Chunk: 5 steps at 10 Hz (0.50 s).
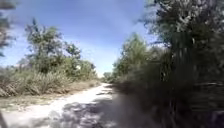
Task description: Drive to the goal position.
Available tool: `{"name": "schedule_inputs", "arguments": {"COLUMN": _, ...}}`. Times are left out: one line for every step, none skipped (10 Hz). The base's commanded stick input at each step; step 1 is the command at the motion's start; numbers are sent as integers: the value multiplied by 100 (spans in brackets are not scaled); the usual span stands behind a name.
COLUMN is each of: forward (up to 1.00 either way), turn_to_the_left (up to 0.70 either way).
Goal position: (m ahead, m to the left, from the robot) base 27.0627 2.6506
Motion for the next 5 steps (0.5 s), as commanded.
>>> {"name": "schedule_inputs", "arguments": {"forward": 70, "turn_to_the_left": 30}}
{"name": "schedule_inputs", "arguments": {"forward": 70, "turn_to_the_left": 29}}
{"name": "schedule_inputs", "arguments": {"forward": 70, "turn_to_the_left": 19}}
{"name": "schedule_inputs", "arguments": {"forward": 70, "turn_to_the_left": 0}}
{"name": "schedule_inputs", "arguments": {"forward": 70, "turn_to_the_left": 0}}
